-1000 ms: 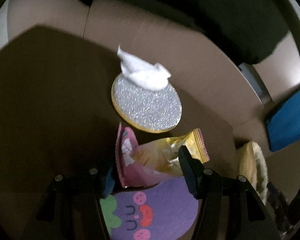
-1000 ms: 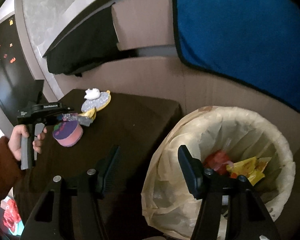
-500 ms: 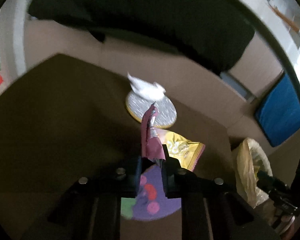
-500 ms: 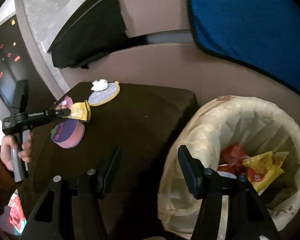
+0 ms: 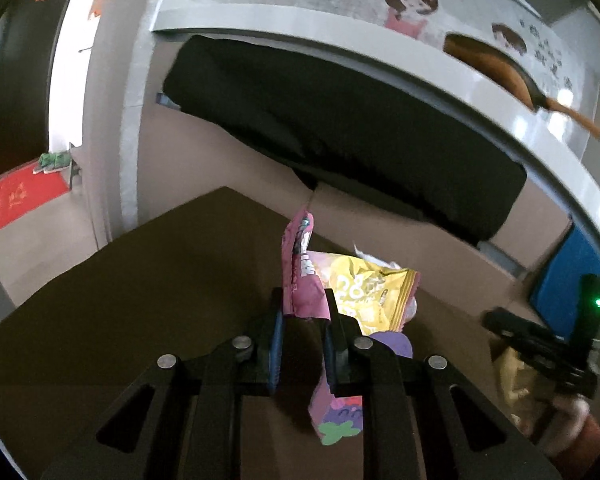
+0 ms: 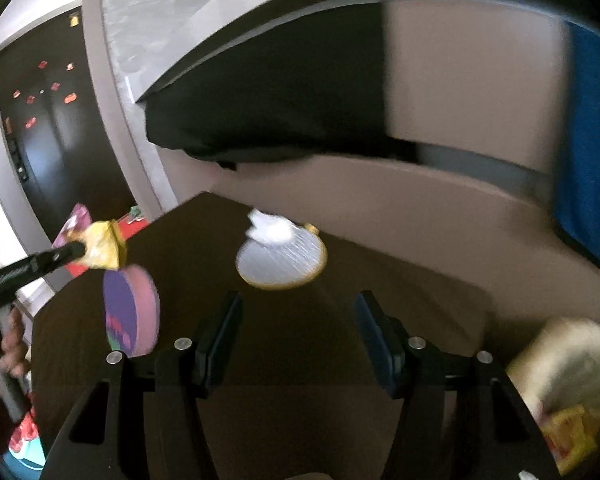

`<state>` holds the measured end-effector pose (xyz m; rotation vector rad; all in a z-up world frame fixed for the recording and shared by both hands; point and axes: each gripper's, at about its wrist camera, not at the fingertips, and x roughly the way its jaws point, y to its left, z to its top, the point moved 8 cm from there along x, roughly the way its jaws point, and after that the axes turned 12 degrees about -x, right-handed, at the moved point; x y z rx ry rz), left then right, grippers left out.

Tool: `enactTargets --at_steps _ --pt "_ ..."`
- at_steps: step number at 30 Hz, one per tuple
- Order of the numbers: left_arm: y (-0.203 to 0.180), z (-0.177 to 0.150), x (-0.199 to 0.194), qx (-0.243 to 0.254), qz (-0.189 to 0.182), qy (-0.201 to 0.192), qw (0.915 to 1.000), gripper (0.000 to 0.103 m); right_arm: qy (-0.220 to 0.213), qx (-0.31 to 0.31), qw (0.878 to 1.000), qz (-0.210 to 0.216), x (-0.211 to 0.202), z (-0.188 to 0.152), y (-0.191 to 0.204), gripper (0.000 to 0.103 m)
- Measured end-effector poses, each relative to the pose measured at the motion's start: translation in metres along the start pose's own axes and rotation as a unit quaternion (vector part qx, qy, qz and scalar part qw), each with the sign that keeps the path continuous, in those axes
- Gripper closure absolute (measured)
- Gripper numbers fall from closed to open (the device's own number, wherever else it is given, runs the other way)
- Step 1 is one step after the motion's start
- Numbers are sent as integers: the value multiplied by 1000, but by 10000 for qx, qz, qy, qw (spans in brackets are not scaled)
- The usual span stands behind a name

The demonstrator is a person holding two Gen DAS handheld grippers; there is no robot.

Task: Collect trash
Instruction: 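Grasp the pink-and-purple foam item with the left gripper while the right gripper reaches the silver disc, then grasp the white tissue with the right gripper while the left gripper holds a pink-yellow snack bag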

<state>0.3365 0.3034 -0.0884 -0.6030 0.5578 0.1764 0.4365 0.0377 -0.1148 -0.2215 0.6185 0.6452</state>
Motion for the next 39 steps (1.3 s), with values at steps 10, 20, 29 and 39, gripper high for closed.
enactTargets --at_steps 10,20,29,39 --pt "41 31 -4 -349 -28 -371 9987 89 513 -636 9965 -193 122 44 23 52" --pt "78 33 14 -684 -10 1 9977 91 1131 -766 9900 -342 194 45 21 53" --pt "144 43 -27 -1226 377 -365 9911 51 912 -734 9928 -265 152 40 20 81" --pt "166 0 43 -1766 911 633 9780 48 436 -262 9987 59 49 23 27 81"
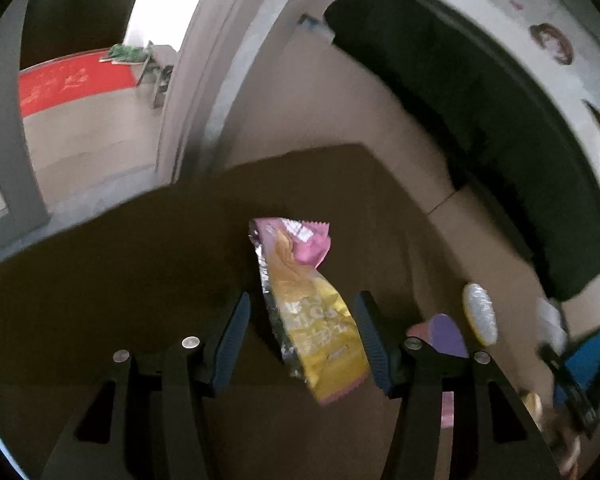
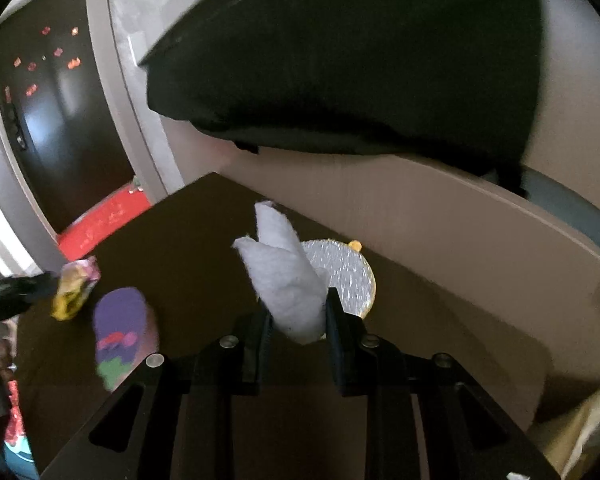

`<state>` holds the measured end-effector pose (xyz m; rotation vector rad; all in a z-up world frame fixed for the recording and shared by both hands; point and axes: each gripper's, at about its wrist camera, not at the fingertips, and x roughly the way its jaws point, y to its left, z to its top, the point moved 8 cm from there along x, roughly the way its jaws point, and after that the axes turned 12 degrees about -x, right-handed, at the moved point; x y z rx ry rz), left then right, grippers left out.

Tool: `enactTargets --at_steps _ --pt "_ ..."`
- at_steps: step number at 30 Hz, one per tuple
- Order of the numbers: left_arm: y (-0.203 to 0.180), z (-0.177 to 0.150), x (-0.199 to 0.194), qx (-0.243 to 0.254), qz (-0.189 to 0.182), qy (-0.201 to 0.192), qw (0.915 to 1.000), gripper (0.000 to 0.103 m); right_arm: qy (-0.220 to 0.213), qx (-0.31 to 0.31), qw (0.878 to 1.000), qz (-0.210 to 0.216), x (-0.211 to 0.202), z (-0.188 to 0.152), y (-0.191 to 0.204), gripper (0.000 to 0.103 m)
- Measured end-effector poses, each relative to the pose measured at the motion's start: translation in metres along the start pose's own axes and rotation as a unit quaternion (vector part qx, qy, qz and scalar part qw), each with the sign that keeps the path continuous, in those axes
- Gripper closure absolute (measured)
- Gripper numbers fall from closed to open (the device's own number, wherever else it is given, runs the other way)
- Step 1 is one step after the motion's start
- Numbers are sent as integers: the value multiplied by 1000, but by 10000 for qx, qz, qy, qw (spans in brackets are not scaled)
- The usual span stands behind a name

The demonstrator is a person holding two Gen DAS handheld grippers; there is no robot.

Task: Collect trash
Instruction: 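Grasp the white tissue with the right gripper while the left gripper holds a pink-yellow snack bag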

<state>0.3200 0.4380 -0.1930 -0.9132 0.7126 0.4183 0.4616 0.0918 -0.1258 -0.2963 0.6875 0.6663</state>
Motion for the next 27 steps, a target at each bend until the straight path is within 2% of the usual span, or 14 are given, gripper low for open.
enactTargets --at_steps 3,4,5,6,10,15,19,24,27 --pt "-6 0 17 29 230 -88 9997 48 -39 -72 9999 -113 -19 -11 1 81" --pt "-10 1 20 118 336 -235 9991 48 -47 -79 9999 -142 -28 -17 1 81" --pt "-12 2 22 183 485 -307 9982 52 -49 -76 9998 -158 -39 -25 0 81" --pt "-14 3 24 228 552 -339 9976 63 -41 -70 9998 -185 -46 -31 -1 81" --pt "-25 1 23 518 655 -462 9954 71 -38 -71 9996 -264 -72 -48 -9 81" --pt "-52 -13 0 868 450 -587 9935 72 -106 98 9996 -233 -95 -66 -19 81" --pt "-88 -32 -36 1168 99 -738 9904 72 -230 210 9993 -194 -110 -72 -24 81" --pt "-155 -76 -83 1955 -350 -1104 9738 72 -487 172 9982 -308 -136 -67 -28 81" --pt "-199 -108 -112 2390 -764 -1327 9589 72 -665 172 9969 -384 -156 -62 -32 81"
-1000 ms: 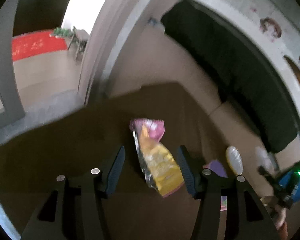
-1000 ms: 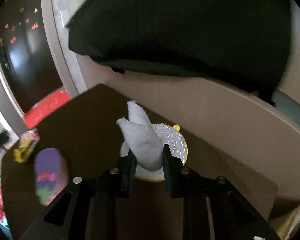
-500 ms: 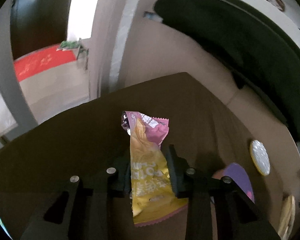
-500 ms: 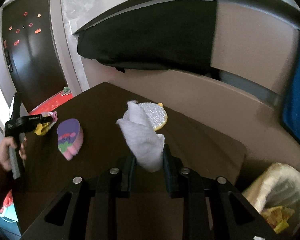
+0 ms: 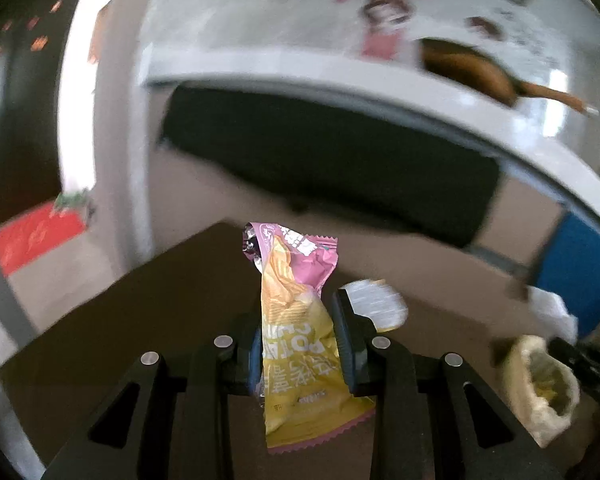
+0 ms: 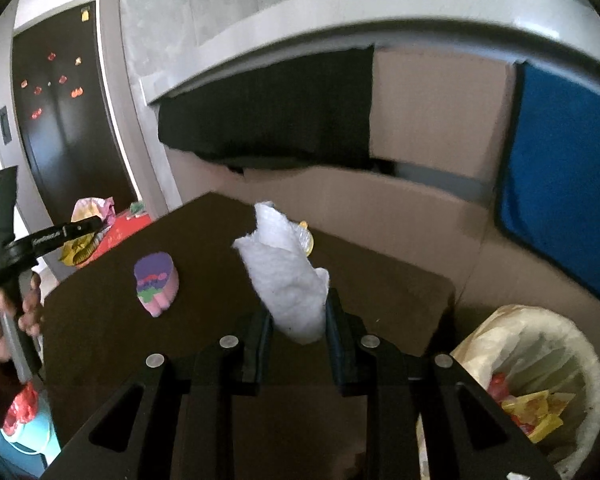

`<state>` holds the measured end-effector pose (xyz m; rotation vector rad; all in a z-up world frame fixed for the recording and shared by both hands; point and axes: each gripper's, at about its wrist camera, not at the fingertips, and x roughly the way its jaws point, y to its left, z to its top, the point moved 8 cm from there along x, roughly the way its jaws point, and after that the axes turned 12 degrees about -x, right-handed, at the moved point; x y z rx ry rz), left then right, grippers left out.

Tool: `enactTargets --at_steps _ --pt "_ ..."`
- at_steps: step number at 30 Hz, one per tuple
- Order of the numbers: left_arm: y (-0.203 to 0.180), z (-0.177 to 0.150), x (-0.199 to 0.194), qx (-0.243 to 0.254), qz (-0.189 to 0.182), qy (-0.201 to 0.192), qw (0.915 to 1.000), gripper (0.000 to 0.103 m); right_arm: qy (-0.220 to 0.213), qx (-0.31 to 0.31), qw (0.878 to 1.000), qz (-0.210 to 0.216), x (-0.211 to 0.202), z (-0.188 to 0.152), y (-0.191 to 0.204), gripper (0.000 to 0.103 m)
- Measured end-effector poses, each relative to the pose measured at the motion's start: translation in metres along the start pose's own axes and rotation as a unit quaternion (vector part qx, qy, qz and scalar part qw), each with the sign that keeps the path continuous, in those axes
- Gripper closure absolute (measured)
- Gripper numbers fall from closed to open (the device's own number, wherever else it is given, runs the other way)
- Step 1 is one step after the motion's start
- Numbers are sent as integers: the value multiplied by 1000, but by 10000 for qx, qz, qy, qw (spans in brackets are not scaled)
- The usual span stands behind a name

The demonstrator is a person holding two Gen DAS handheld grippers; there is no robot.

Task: Collect trash
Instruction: 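Grasp the white tissue with the right gripper while the left gripper holds a pink-yellow snack bag, then carry the snack bag and white tissue over the bin with both grippers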

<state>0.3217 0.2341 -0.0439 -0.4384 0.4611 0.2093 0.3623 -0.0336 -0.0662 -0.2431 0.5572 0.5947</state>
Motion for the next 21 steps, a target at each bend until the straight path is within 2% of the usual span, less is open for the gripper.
enactTargets --at_steps 6,10,15,21 --pt "-94 1 -38 419 -765 -317 9957 72 -380 -177 9987 -300 -48 18 -12 81" --pt "-142 -7 -59 779 -1003 -588 9902 72 -595 -180 9968 -493 -79 24 -24 81" --pt "-183 -25 -67 837 -1390 -413 9859 72 -837 -143 9931 -804 -120 27 -44 81" --pt "-229 -44 -83 1096 -1738 -403 9778 71 -1018 -153 9878 -1167 -160 24 -69 81"
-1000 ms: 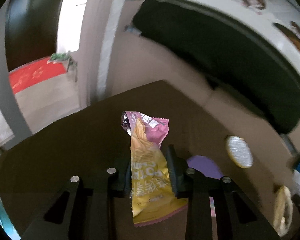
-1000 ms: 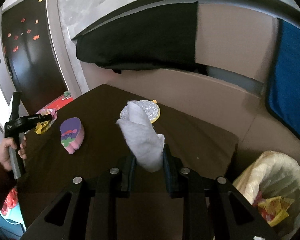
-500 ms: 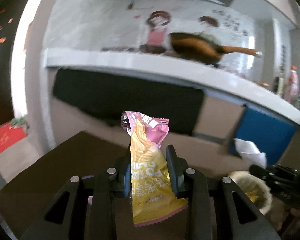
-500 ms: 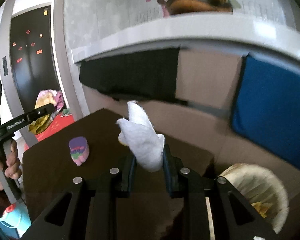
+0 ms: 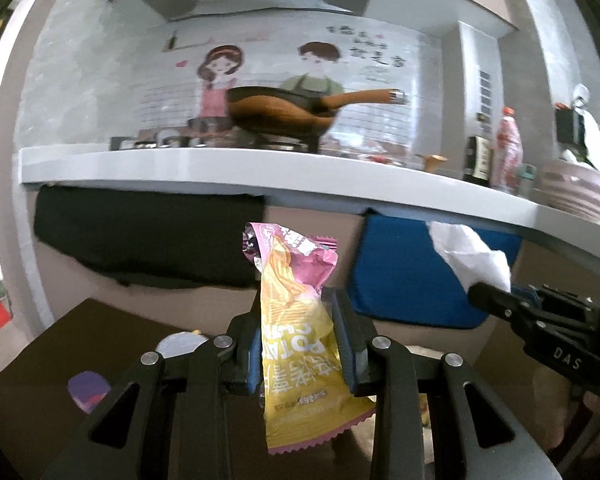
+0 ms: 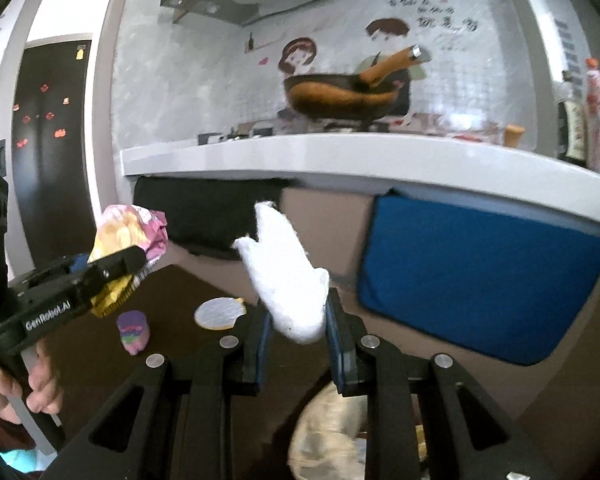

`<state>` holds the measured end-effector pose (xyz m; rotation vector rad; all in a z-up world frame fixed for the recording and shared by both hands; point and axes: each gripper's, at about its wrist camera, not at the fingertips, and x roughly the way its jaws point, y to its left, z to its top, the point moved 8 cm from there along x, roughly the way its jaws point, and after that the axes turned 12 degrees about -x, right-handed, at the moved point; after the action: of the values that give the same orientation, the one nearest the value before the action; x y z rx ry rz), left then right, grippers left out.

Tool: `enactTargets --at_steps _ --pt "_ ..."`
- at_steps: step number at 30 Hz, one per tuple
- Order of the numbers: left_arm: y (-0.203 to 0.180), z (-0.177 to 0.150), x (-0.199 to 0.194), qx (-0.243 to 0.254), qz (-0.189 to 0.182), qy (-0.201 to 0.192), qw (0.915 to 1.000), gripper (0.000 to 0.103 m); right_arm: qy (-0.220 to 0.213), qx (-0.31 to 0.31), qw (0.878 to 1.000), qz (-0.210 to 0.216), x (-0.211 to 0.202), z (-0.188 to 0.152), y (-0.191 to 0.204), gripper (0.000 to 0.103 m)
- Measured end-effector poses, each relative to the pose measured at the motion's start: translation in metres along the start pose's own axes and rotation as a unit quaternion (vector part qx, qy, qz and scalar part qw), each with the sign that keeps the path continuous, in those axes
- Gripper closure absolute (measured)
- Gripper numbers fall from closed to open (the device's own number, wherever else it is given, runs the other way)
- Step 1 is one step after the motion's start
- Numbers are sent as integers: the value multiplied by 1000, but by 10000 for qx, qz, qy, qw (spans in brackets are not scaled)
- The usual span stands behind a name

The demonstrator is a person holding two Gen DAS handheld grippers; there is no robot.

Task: Collect trash
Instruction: 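Carry the snack bag and white tissue over the bin with both grippers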

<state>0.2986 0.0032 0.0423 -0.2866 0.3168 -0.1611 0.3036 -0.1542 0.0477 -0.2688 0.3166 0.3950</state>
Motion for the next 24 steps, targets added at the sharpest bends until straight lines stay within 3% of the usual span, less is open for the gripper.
enactTargets --at_steps 9,24 --pt "-62 6 -1 293 -285 -249 9989 71 -129 229 9991 -338 -31 -5 -42 81" --pt "-105 -19 27 454 -510 -18 9977 71 -72 456 9962 -733 -48 -32 -86 80"
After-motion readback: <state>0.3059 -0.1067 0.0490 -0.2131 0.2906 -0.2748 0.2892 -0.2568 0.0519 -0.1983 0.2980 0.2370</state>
